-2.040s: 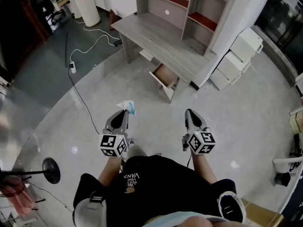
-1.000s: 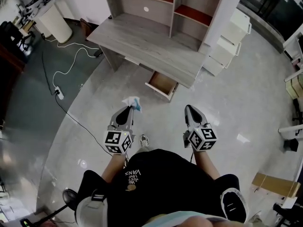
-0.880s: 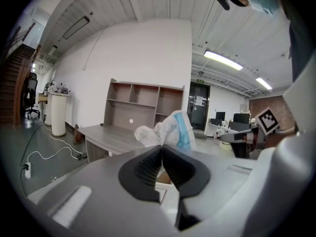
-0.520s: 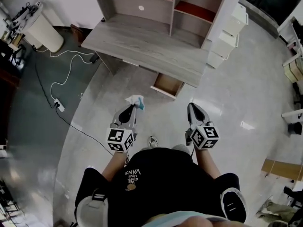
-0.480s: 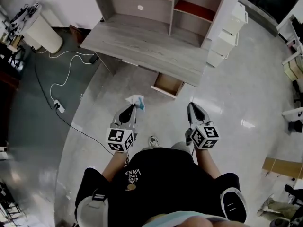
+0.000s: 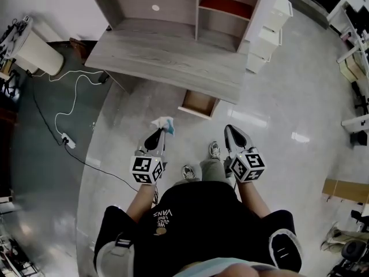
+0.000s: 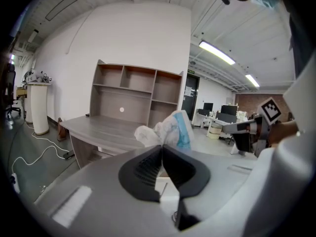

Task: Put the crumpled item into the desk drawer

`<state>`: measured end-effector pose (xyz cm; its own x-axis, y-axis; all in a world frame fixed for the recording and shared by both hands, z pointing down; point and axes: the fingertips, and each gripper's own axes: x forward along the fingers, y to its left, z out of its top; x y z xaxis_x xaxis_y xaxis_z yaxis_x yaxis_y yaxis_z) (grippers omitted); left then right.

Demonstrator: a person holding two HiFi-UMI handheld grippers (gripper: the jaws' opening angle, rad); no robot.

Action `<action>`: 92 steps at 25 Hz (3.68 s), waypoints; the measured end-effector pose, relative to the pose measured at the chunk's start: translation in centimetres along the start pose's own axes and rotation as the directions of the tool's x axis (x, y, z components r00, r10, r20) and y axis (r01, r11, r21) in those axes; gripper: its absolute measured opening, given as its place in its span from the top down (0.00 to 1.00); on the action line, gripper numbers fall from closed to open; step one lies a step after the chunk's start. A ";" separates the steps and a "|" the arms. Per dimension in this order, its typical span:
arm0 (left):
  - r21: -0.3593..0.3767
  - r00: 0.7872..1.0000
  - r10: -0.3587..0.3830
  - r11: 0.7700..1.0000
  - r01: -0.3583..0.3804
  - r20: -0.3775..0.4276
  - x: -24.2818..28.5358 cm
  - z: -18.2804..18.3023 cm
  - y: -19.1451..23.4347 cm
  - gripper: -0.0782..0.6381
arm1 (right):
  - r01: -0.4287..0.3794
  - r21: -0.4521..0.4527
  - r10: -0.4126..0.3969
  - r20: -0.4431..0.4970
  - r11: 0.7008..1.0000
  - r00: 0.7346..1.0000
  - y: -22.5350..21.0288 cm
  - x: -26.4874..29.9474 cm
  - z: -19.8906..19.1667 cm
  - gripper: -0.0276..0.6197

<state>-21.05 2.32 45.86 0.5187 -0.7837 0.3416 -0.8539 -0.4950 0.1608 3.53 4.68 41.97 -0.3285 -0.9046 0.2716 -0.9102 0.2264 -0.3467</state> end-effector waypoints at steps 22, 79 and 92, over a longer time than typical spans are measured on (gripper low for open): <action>0.136 0.985 -0.012 0.990 0.036 -0.174 14.5 -5.2 -2.3 0.81 | -0.059 0.019 0.061 -0.144 0.998 0.988 -6.2 3.6 -1.1 0.95; 0.334 0.751 0.140 0.936 0.113 -0.646 32.7 -22.3 0.5 0.80 | -0.011 0.144 0.061 -0.343 0.990 0.937 -14.4 5.9 -8.6 0.95; 0.325 0.736 0.127 0.937 0.132 -0.665 32.6 -22.7 -0.4 0.74 | -0.005 0.142 0.053 -0.339 0.990 0.939 -14.4 5.1 -8.7 0.95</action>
<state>-4.76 -14.48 77.99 0.2446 -0.3903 0.8876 -0.7173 -0.6888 -0.1052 12.80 -0.11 56.17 -0.4421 -0.7155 0.5409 -0.8638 0.1772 -0.4717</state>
